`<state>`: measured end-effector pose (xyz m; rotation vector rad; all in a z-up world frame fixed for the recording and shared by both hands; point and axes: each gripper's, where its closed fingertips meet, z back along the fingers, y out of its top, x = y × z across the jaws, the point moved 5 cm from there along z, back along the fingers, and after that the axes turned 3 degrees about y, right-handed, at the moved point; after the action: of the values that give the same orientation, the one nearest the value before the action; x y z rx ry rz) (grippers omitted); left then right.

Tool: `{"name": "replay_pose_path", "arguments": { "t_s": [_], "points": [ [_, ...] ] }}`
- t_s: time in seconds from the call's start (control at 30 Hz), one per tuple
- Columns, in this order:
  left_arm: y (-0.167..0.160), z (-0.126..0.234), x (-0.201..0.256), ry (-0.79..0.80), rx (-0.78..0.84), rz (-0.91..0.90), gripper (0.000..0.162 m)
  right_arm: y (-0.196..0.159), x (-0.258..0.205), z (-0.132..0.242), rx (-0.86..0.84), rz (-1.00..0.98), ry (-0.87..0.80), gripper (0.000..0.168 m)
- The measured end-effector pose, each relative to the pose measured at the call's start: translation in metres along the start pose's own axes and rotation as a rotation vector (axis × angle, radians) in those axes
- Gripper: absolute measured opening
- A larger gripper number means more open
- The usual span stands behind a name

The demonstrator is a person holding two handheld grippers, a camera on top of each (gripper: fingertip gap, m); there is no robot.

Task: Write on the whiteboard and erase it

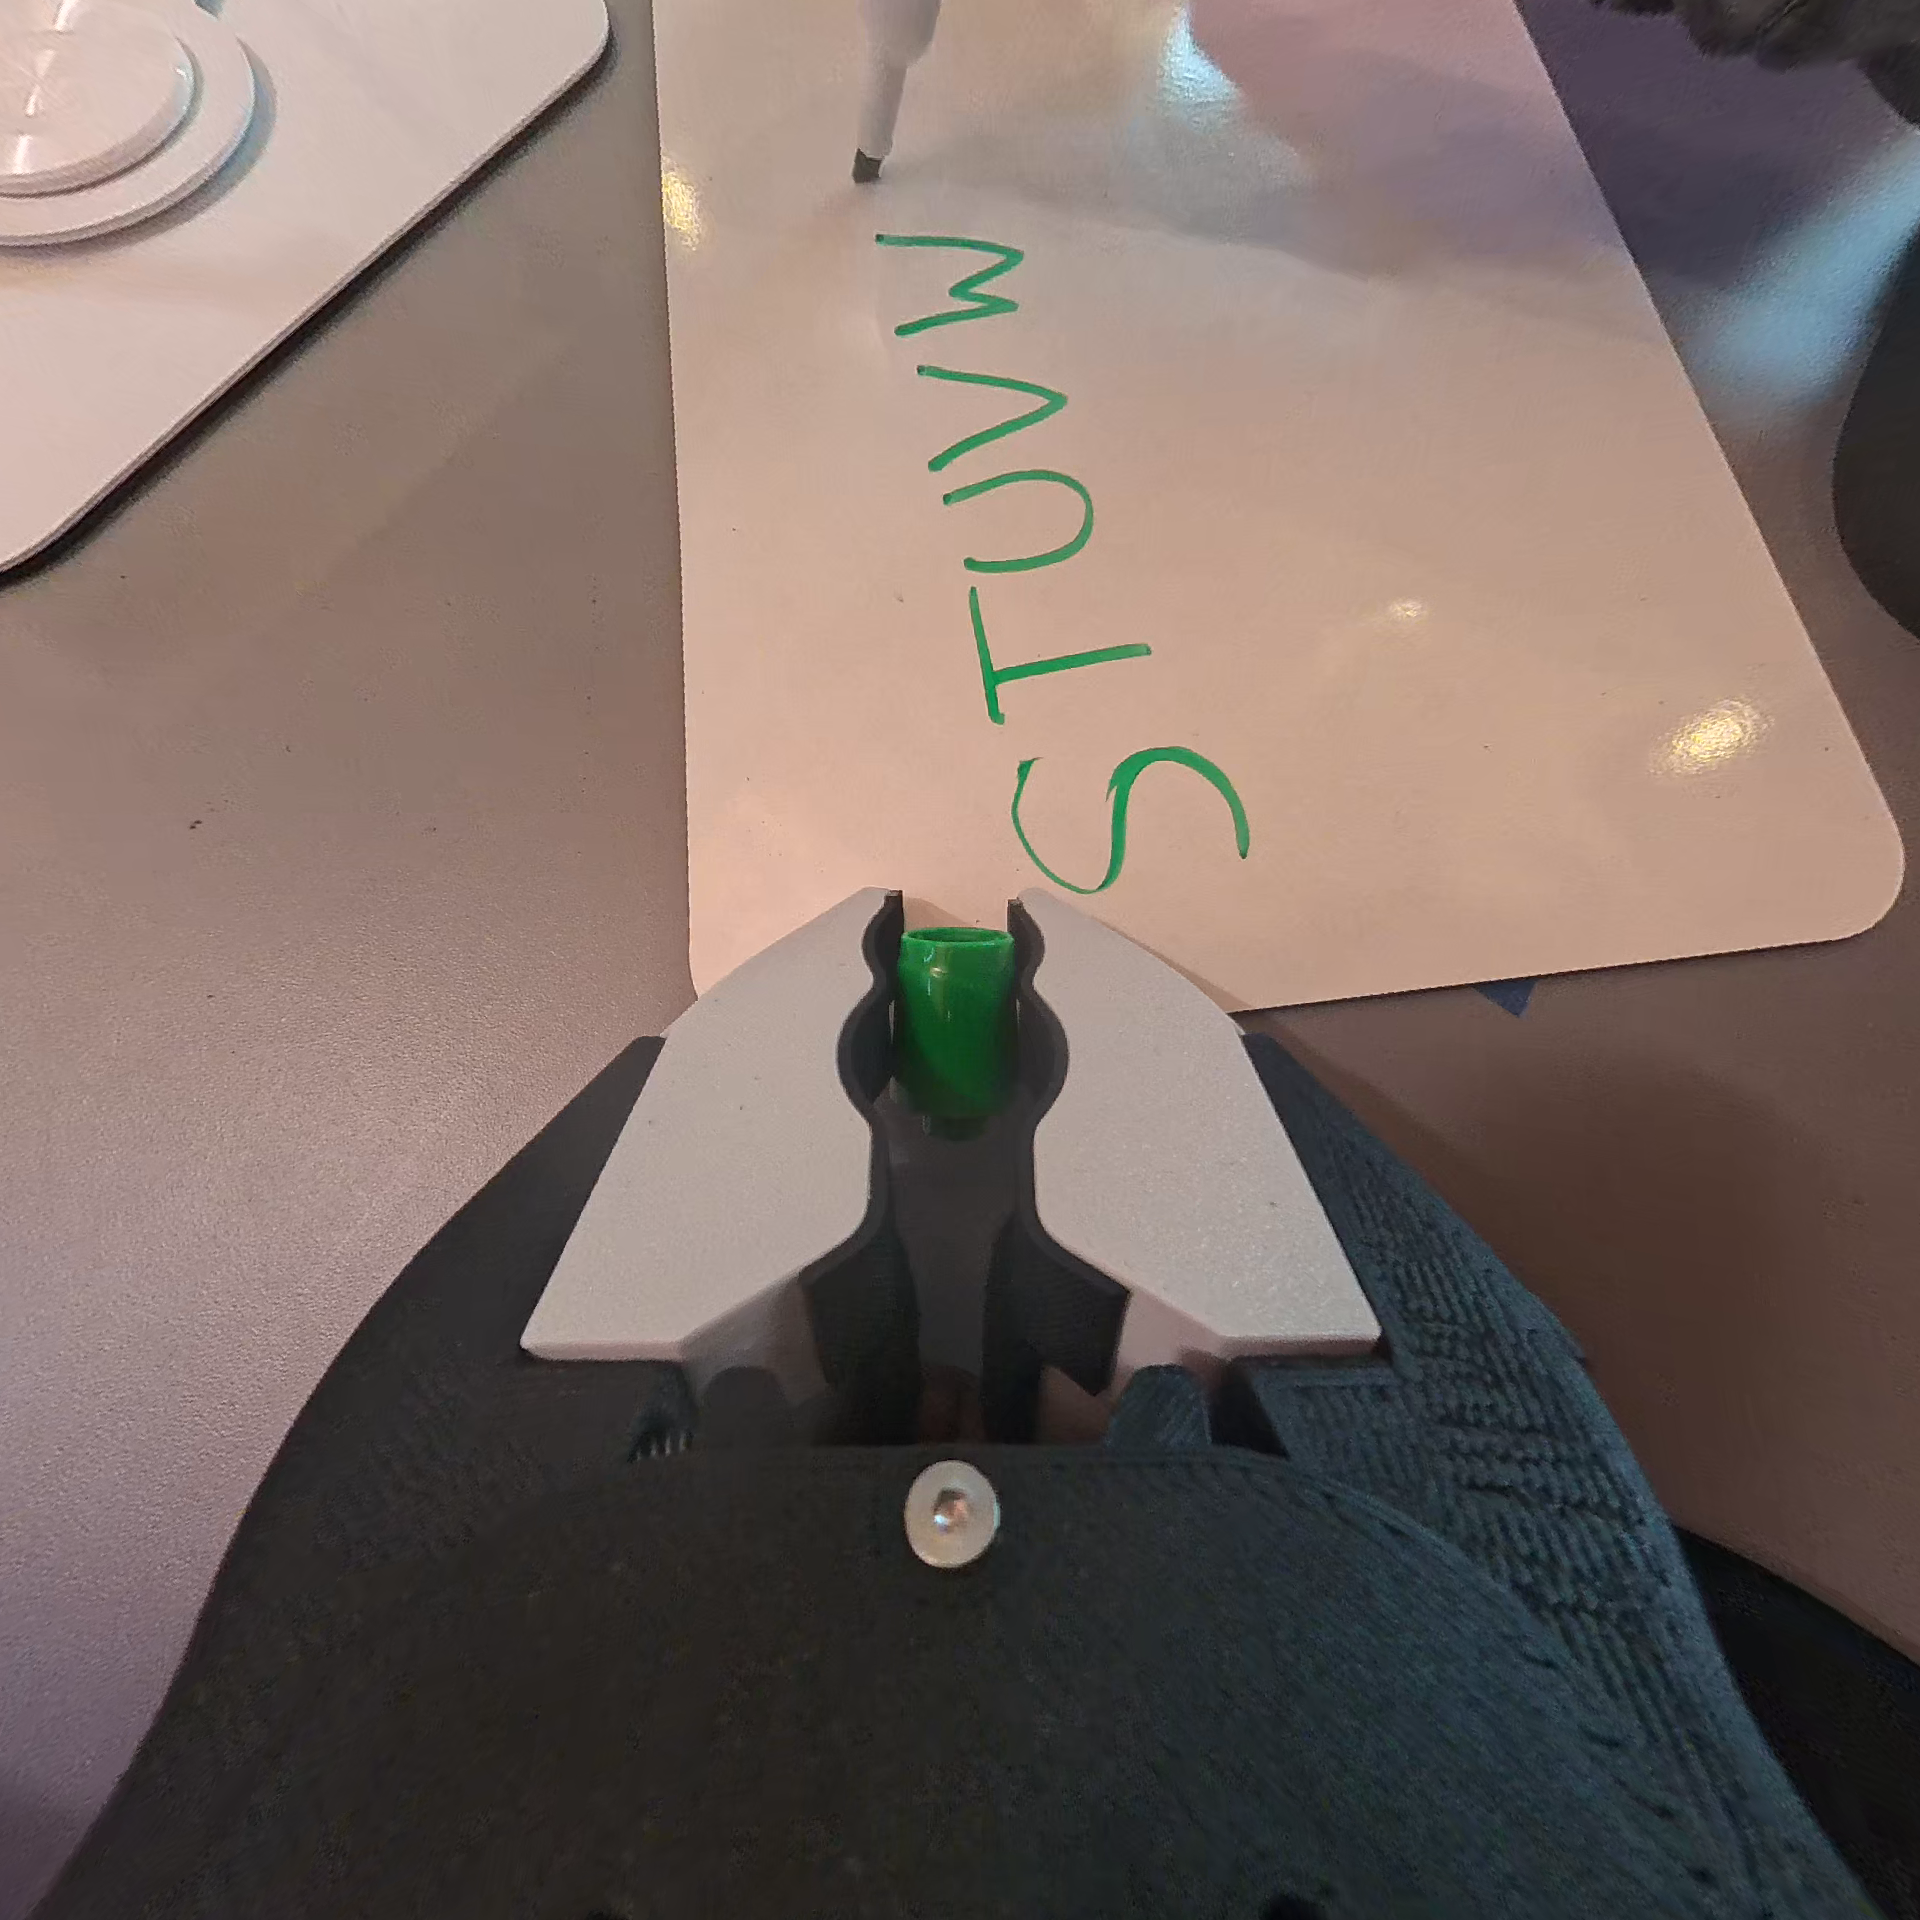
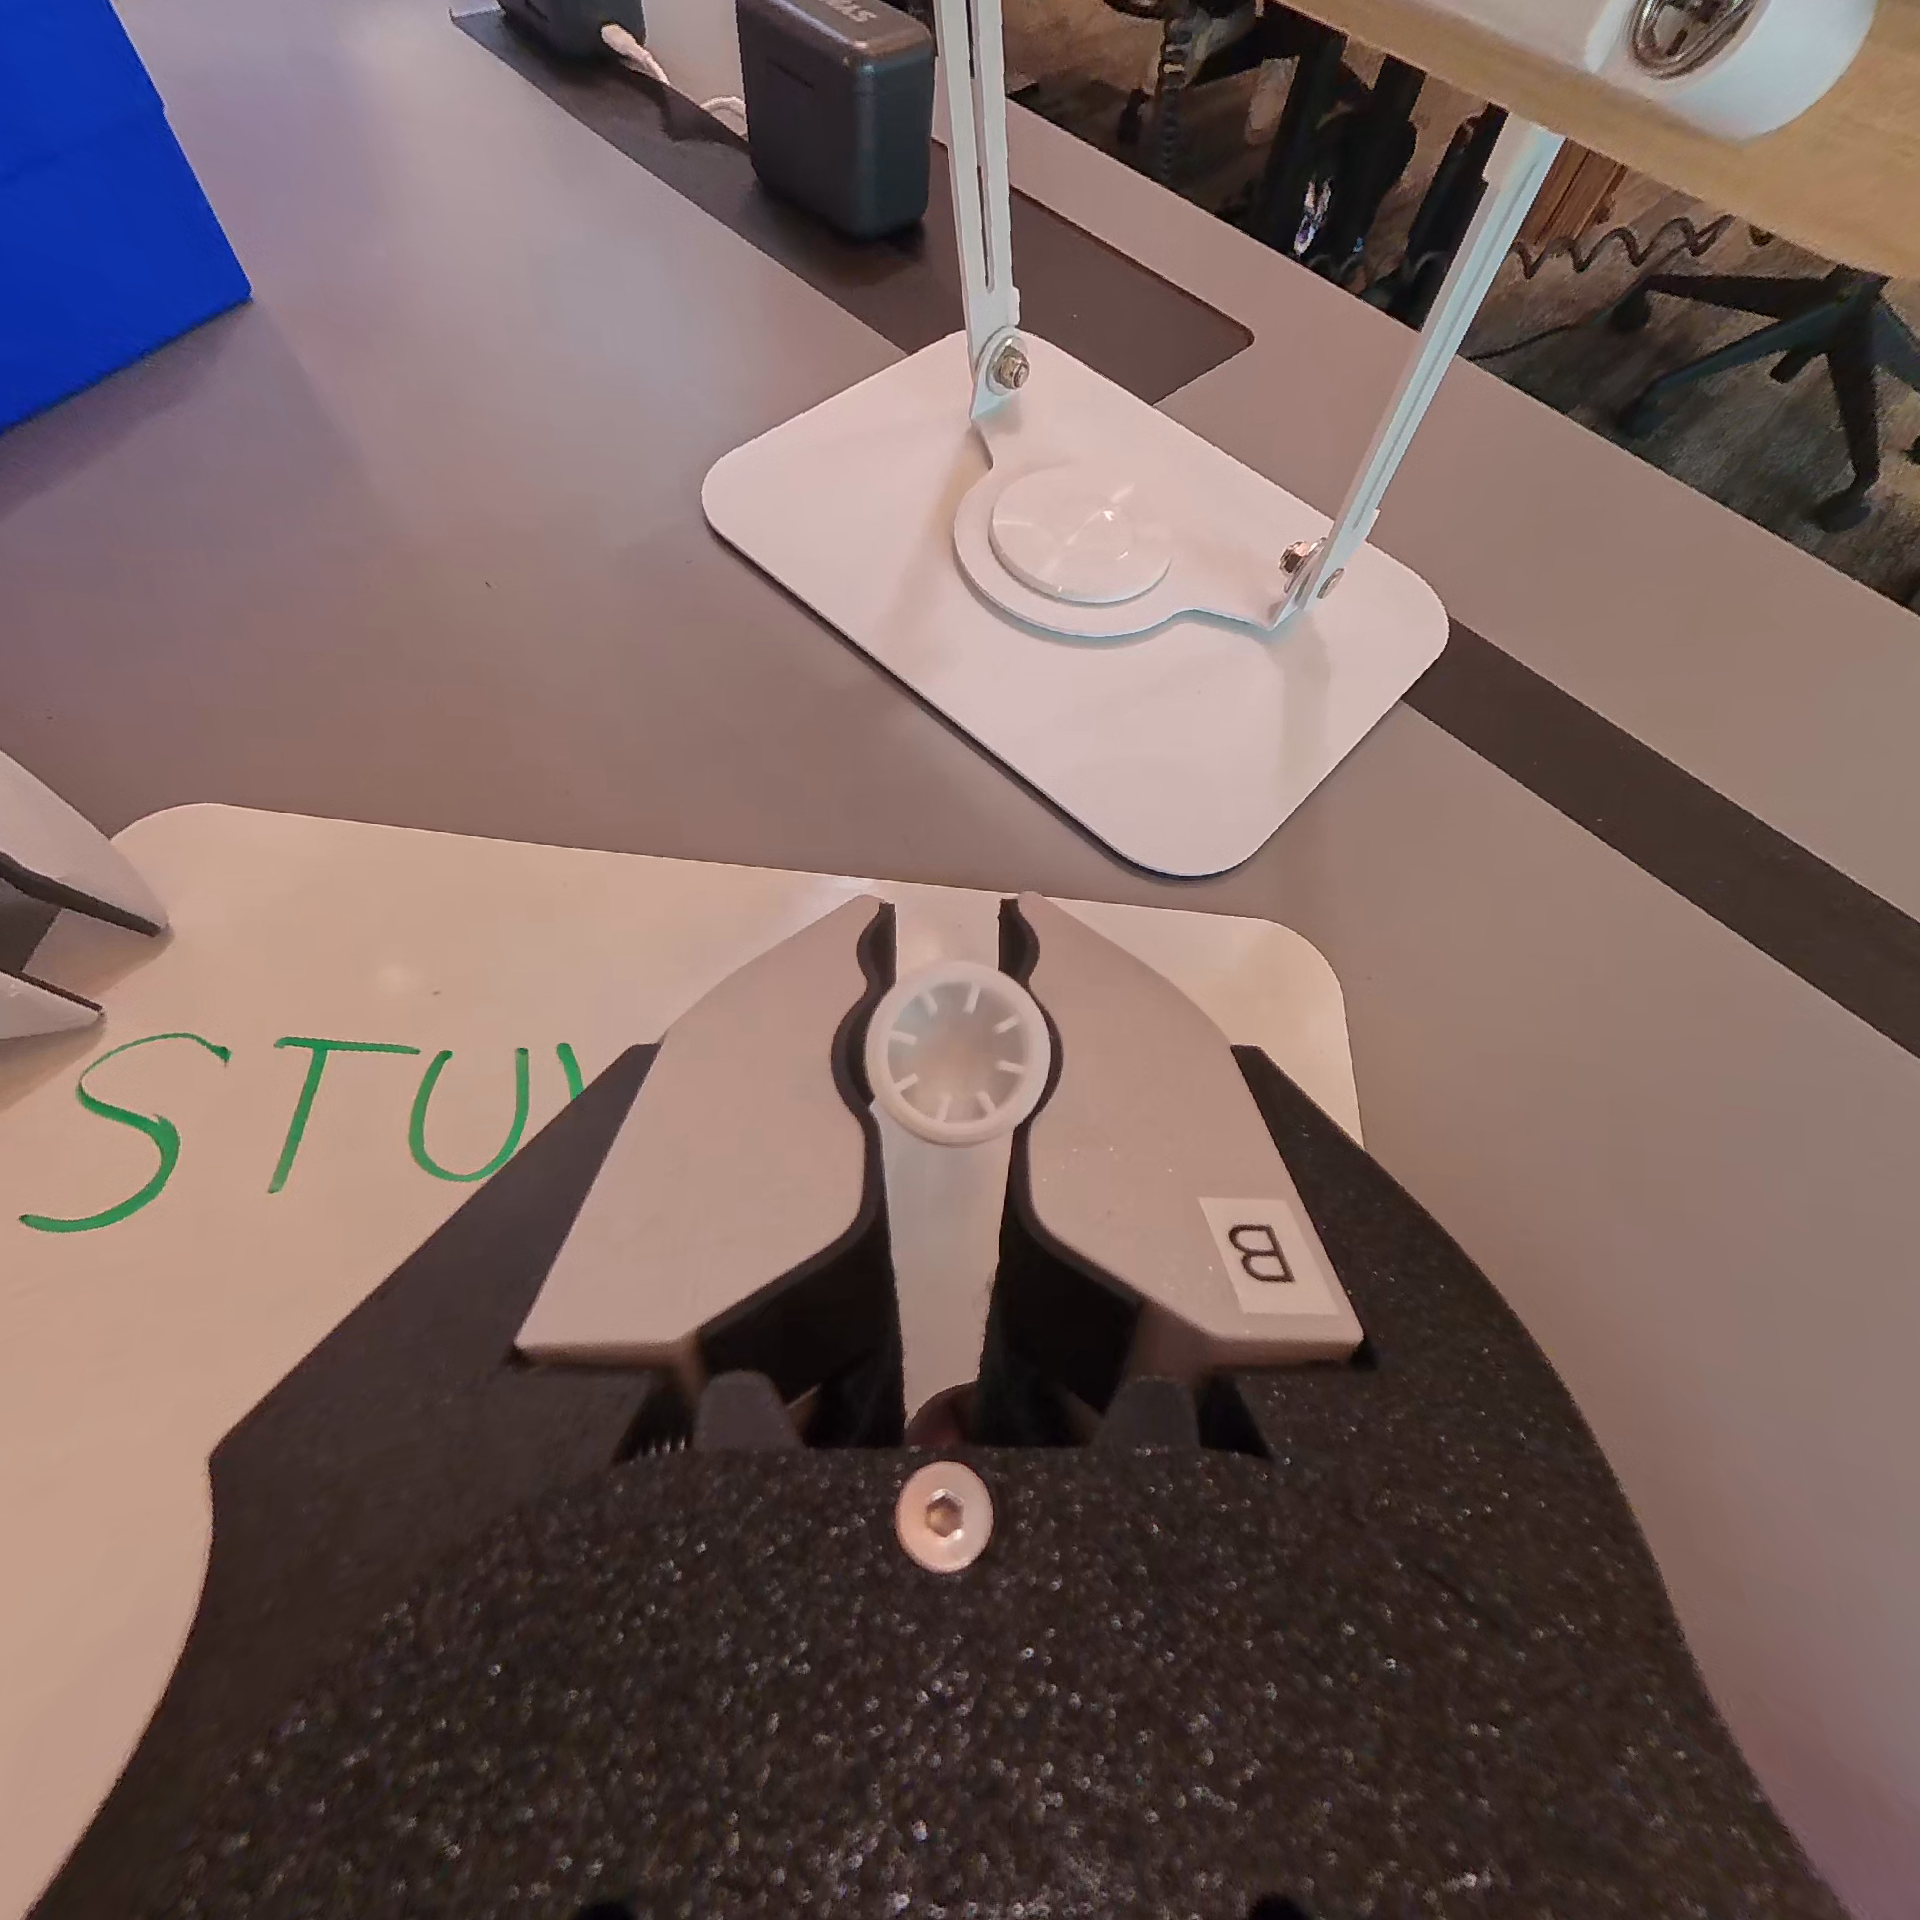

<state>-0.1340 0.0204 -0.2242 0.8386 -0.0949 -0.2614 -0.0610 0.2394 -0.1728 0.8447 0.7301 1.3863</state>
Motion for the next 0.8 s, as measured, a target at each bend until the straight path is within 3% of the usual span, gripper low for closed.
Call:
{"name": "replay_pose_path", "arguments": {
  "t_s": [0.47,0.8],
  "points": [
    [0.0,0.0,0.0,0.003,0.001,-0.005,0.02,-0.013,-0.023,0.025,-0.073,0.003,0.022,0.02],
    [0.0,-0.001,-0.001,0.002,0.001,-0.008,0.02,0.005,-0.015,0.003,-0.01,0.034,0.005,0.02]
  ]
}}
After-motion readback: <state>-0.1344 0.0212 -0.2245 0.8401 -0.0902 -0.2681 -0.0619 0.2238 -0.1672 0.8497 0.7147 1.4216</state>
